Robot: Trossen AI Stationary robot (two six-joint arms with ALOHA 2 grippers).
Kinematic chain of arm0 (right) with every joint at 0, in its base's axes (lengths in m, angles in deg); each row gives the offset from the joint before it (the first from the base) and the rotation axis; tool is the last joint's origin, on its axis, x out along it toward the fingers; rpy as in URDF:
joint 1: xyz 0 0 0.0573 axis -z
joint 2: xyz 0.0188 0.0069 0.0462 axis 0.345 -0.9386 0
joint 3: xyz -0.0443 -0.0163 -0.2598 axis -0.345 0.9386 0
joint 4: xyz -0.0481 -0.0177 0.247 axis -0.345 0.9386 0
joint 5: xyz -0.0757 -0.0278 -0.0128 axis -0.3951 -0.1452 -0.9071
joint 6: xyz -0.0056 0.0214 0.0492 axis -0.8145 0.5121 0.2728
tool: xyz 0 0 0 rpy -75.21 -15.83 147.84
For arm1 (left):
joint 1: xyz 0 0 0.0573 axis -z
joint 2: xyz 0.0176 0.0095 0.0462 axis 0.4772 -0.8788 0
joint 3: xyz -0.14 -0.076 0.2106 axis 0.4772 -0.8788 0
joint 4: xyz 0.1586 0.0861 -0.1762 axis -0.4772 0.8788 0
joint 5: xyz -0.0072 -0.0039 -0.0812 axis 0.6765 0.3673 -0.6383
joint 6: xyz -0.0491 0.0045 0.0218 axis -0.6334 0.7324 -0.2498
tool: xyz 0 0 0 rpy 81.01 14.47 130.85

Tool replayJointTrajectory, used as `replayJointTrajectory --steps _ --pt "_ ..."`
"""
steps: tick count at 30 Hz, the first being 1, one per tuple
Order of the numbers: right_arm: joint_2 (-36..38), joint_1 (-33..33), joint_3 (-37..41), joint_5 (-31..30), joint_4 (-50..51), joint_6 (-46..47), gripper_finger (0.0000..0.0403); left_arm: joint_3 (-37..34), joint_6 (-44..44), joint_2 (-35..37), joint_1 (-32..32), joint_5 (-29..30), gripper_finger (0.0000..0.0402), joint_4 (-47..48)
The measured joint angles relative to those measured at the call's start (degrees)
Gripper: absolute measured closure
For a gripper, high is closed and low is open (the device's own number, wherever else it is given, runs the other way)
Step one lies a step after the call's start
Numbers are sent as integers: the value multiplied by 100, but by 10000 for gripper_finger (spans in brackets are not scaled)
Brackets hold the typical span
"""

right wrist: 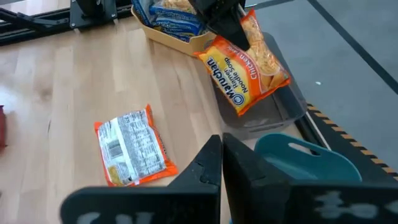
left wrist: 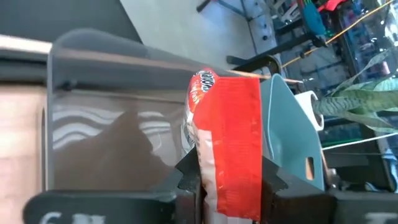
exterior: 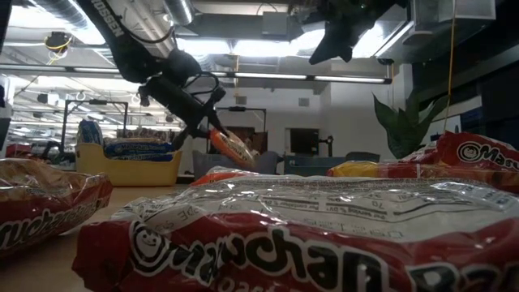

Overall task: Sort Maruchan noodles
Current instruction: Put the orange noodle pack into the black bin

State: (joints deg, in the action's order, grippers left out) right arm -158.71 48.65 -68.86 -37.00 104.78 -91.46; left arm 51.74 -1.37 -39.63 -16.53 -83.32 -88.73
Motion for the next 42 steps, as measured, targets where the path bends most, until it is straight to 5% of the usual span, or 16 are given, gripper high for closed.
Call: replayJointTrajectory --steps 18,30,36,42 --pt "0 0 0 49 35 33 402 9 109 69 -257 96 217 -595" --pt "0 0 0 49 245 33 402 9 -637 387 -880 -1034 218 -1015" --pt "-51 -64 -2 47 373 -5 400 155 -981 834 -783 -2347 219 -1799" --pt "-568 -617 -2 -23 471 -151 329 345 -865 1496 17 -3102 219 -1503"
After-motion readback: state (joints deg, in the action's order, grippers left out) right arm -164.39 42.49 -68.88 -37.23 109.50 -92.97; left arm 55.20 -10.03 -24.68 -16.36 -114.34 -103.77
